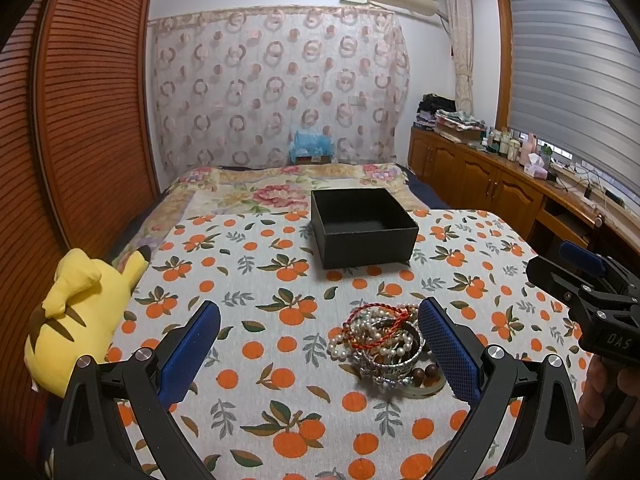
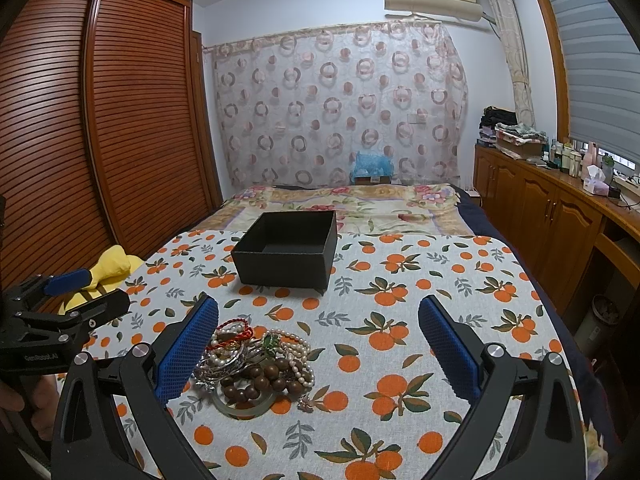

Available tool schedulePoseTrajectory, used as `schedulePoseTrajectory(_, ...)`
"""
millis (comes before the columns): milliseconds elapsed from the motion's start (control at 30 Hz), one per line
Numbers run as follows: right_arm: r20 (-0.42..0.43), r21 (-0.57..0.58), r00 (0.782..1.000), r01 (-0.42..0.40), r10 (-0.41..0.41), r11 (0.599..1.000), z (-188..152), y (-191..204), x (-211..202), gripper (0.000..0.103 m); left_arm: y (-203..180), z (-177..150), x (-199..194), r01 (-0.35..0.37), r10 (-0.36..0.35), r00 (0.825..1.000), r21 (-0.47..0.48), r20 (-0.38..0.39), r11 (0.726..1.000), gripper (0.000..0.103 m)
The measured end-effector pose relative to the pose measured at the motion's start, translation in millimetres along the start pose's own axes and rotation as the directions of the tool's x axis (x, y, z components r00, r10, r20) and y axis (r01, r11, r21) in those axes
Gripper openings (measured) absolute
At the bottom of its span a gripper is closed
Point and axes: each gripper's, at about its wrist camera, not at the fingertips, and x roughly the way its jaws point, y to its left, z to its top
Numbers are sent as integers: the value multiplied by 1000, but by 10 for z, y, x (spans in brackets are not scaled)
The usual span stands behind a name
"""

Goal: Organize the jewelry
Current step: 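Lower the left tool onto the pile and grasp the red string bracelet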

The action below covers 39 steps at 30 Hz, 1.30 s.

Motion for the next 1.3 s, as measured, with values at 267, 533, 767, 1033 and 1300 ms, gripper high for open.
schedulePoseTrajectory(267,-22,-7,1000,-21,21,1000,-53,11,129,100,63,-145,227,25,-26,998,-9,-50,1000,96)
schedulePoseTrajectory(533,-83,-26,994,-70,68,997,-187,-37,279,100,181,-205,523,92,-93,984,-15,-154,996,95)
schedulePoseTrajectory(767,-139,-55,985,-108,100,993,-276,-26,435,96,225,-193,787,149,-151,962,-24,-226,988,74)
schedulePoseTrajectory(1033,-188,-67,974,-142,127,988,-289,0,559,86,181,-88,1139,230,-234,919,-51,-317,972,47)
schedulePoseTrajectory(1300,-200,-70,971,-147,130,987,-292,-3,581,86,198,-101,1381,261,-307,866,-166,-394,951,29)
